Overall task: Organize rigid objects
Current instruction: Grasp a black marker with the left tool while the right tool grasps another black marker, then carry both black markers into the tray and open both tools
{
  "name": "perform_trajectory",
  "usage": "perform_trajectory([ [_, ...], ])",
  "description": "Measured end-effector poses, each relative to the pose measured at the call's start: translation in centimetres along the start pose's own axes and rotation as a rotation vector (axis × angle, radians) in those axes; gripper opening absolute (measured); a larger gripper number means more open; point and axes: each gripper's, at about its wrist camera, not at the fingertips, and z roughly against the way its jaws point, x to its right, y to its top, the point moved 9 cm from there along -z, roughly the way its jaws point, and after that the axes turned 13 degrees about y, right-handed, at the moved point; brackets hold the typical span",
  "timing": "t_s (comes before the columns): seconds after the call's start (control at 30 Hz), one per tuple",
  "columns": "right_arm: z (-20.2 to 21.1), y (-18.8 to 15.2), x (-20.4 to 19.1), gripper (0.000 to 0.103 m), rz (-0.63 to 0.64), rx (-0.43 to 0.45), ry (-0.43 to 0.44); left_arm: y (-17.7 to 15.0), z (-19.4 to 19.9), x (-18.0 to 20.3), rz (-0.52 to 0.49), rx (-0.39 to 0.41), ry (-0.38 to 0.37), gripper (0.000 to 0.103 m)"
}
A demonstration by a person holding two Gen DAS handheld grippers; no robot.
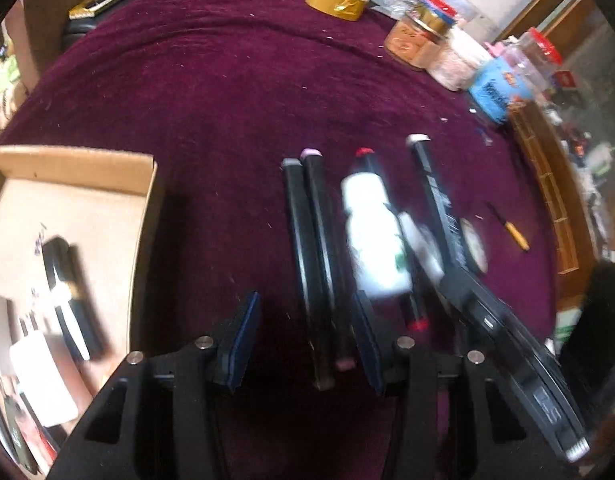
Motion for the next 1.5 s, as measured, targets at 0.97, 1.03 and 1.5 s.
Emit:
perform_trajectory([
  [0.97, -1.4, -1.1, -2.9, 0.017, 0.128, -0.051, 0.087, -7.6, 9.3, -6.1, 0.045, 0.138, -0.048, 0.013],
  [1.03, -2.0, -1.7, -3.8, 0.017, 0.162, -0.075, 0.104, -8.6, 11.0, -8.9, 0.074, 0.158, -0.046, 0.013],
  [1.5, -9.2, -5.7, -15.6, 0.017, 0.239, -0.269, 0.158, -10.7, 9.7, -22.9, 0.268, 0.143, 0.062, 0.013],
])
